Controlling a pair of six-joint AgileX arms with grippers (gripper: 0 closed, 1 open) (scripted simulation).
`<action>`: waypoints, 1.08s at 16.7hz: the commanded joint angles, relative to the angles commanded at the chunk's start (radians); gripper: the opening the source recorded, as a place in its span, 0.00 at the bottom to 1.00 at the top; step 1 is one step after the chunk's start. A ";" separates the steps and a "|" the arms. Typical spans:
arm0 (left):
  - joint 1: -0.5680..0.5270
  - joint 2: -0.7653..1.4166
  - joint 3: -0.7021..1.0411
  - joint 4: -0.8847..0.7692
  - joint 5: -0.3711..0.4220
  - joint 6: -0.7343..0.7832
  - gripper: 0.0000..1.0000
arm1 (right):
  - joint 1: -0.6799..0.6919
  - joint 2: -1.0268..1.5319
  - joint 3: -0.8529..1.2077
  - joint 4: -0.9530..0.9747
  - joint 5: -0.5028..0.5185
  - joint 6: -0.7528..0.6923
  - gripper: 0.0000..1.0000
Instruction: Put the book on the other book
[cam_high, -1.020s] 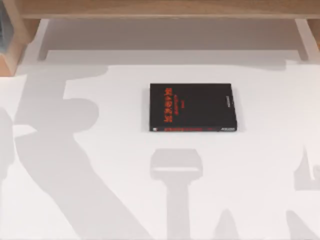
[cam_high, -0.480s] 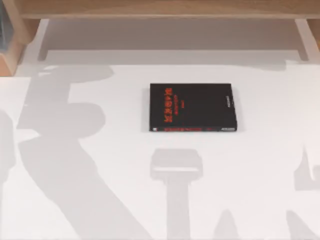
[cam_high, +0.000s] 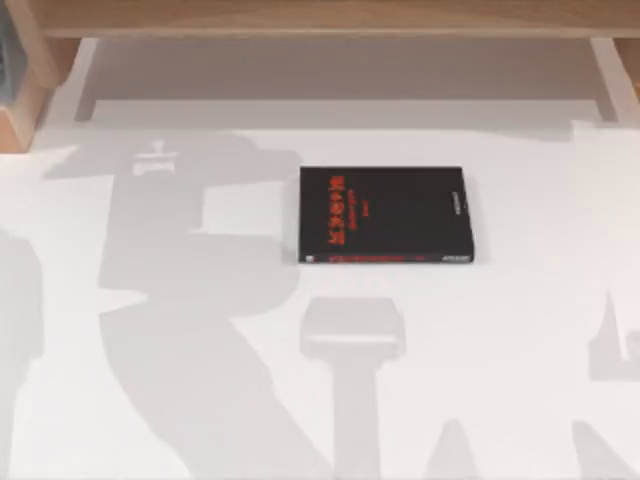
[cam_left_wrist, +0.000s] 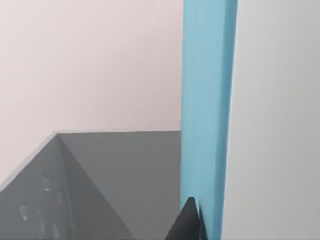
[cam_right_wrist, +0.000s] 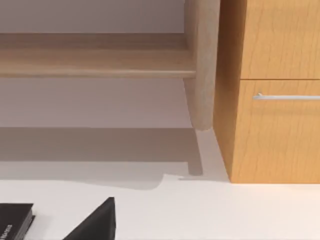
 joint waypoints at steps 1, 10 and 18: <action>-0.018 -0.044 -0.025 0.000 -0.040 0.021 0.00 | 0.000 0.000 0.000 0.000 0.000 0.000 1.00; -0.307 -0.495 -0.291 -0.032 -0.499 0.281 0.00 | 0.000 0.000 0.000 0.000 0.000 0.000 1.00; -0.679 -0.634 -0.485 -0.151 -0.882 0.559 0.00 | 0.000 0.000 0.000 0.000 0.000 0.000 1.00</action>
